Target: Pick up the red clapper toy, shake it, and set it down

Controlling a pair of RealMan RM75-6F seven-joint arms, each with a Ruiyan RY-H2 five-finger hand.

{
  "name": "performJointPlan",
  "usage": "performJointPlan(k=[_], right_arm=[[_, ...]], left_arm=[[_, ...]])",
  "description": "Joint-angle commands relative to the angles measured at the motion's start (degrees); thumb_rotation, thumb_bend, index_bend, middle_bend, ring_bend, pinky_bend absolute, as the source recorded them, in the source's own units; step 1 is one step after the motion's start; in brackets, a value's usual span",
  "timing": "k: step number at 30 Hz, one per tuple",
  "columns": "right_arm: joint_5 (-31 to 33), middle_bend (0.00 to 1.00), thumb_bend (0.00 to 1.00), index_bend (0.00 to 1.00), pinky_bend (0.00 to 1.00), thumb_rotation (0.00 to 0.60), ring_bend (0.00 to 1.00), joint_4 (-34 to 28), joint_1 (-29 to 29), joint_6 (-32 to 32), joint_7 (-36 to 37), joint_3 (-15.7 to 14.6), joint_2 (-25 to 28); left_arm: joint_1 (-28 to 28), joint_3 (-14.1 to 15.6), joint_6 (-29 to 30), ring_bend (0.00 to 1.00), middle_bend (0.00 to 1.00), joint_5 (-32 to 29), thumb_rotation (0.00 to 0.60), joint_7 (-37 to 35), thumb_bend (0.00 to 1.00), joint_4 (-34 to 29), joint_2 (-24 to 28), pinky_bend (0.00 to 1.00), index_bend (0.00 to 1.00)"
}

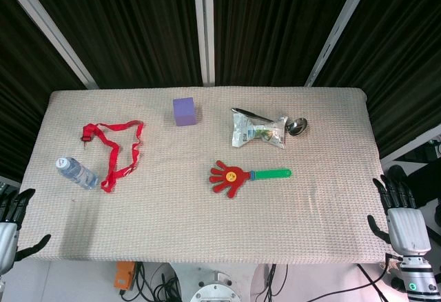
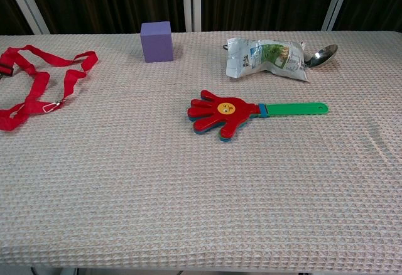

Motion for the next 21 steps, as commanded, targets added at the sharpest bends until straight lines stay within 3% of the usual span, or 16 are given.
performJointPlan(k=[1, 12, 21], right_arm=[[0.17, 0.0, 0.27, 0.0, 0.0, 0.6, 0.0, -1.12, 0.89, -1.15, -0.46, 0.41, 0.51], [1.34, 0.0, 0.26, 0.0, 0.0, 0.6, 0.0, -8.86, 7.03, -8.92, -6.92, 2.77, 2.65], [6.94, 0.0, 0.24, 0.0, 0.0, 0.6, 0.0, -15.79, 16.15, -20.74, -16.1, 6.57, 1.77]], left_arm=[[-0.01, -0.15, -0.19, 0.0, 0.08, -0.29, 0.6, -0.33, 0.15, -0.02, -0.01, 0.0, 0.04], [0.26, -0.4, -0.22, 0.0, 0.08, -0.59, 0.6, -2.49, 0.15, 1.24, -0.37, 0.0, 0.04], [0.44, -0.43, 0.04, 0.0, 0.08, -0.22, 0.6, -2.23, 0.14, 0.76, -0.02, 0.0, 0.04]])
